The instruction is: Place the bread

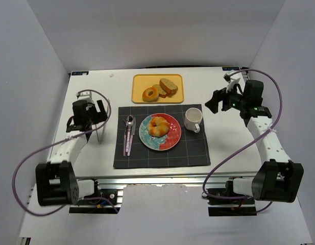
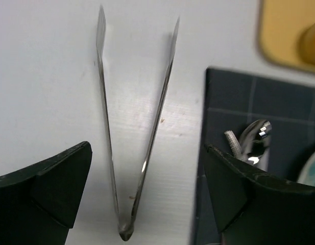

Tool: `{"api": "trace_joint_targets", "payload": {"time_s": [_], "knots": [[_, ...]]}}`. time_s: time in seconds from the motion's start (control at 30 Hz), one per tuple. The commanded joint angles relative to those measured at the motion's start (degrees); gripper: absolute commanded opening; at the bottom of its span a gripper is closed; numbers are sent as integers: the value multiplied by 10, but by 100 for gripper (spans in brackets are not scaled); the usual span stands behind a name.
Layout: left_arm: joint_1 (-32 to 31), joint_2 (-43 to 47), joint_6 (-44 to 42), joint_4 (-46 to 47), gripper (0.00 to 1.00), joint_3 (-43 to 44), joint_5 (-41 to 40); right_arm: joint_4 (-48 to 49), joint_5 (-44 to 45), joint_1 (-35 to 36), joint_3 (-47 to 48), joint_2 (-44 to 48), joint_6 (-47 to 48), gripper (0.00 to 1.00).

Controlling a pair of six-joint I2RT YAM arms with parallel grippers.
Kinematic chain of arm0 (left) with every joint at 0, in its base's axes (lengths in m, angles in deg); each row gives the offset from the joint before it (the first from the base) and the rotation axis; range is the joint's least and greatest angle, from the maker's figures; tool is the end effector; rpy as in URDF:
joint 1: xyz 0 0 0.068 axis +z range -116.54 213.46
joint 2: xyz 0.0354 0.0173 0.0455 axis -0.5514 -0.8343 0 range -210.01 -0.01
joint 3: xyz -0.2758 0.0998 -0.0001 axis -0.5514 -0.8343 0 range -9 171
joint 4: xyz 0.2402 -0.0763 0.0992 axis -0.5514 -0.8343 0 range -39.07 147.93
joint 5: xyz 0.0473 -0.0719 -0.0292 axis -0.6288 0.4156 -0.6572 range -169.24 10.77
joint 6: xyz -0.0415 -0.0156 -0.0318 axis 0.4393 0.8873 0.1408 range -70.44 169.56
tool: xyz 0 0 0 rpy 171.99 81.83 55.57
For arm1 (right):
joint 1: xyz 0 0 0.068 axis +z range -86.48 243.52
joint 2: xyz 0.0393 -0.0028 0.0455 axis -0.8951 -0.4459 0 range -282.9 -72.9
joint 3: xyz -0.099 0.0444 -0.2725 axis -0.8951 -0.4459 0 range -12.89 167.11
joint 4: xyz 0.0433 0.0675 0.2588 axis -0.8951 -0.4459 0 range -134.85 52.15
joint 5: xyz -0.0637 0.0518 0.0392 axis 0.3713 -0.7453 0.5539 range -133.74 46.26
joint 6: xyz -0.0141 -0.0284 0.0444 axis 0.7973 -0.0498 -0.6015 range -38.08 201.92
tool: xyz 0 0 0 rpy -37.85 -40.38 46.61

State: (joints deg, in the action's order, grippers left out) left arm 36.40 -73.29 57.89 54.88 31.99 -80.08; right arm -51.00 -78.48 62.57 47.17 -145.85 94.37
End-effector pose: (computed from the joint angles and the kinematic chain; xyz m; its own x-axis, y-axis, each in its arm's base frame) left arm 0.2753 0.0147 0.2371 -0.5623 -0.1740 -0.8085 -0.1463 0.9831 -0.1098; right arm 0.2924 0.0160 0.3420 -0.3213 -0.1719 -0.9312 -0.5811 0.8122 0.0506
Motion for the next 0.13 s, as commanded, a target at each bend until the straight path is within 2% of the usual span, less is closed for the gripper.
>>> {"api": "trace_joint_targets", "payload": {"time_s": [0.0,0.1], "knots": [[0,98,60,8,98,-5,2,36,72,-1,21,7,-38,89],[0,156,107,21,98,-21,-4,56,86,-1,14,9,-52,89]]}}
